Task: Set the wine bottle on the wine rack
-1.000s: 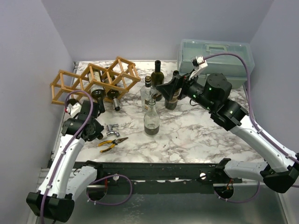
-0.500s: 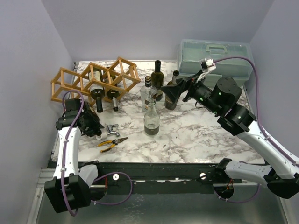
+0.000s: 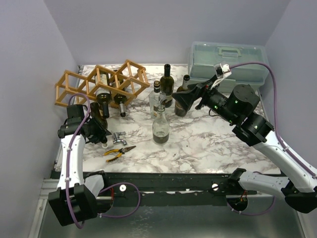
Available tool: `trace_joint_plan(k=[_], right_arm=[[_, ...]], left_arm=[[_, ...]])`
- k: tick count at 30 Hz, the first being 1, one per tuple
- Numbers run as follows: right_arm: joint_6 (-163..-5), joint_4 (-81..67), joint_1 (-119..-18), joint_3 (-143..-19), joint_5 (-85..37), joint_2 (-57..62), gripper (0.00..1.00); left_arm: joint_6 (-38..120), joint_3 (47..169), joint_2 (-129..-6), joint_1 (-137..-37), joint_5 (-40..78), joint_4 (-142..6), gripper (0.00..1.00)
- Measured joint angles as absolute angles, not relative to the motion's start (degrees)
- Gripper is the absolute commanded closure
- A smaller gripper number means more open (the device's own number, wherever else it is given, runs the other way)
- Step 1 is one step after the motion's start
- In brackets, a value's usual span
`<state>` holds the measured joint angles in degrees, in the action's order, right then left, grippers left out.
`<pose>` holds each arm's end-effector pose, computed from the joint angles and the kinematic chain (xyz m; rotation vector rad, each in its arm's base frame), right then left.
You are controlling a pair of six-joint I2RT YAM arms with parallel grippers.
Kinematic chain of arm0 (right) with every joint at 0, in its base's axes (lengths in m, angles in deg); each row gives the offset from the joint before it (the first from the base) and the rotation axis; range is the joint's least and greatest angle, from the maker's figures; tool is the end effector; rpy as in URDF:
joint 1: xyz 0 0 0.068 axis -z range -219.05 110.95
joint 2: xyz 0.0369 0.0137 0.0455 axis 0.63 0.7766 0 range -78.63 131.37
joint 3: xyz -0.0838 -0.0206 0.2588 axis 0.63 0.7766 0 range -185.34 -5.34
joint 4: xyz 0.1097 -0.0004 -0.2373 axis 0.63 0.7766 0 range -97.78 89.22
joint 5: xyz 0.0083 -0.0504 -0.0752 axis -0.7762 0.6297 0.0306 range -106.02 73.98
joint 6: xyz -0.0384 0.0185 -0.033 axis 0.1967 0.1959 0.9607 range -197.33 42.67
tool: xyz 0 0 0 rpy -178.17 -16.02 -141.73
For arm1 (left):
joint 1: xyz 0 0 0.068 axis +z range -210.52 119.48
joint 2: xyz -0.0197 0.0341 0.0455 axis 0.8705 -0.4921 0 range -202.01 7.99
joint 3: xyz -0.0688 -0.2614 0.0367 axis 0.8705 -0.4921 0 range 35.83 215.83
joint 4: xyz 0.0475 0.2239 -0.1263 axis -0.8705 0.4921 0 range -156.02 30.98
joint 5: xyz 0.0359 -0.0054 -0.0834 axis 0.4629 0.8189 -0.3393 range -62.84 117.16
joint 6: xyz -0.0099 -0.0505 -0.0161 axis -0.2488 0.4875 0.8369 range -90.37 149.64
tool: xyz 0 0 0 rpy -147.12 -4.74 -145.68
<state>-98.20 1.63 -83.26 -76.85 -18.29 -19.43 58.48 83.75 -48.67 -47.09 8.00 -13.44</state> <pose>0.1573 0.1550 0.4567 -0.3551 1.5550 0.9289 0.1757 0.0301 0.2616 -0.8462 2.5050 -0.5324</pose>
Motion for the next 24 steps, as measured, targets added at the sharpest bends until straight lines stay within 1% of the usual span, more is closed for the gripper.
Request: trace_joint_plan(k=[15, 24], right_arm=[[-98.2, 0.8, -83.3, -76.5, -18.9, -19.8, 0.00], [-98.2, 0.8, -83.3, -76.4, -19.1, -19.8, 0.00]], left_arm=[[55.1, 86.0, -52.1, -47.0, 2.6, -14.8, 1.00], [54.7, 83.0, -46.4, -47.5, 8.0, -16.7, 1.00]])
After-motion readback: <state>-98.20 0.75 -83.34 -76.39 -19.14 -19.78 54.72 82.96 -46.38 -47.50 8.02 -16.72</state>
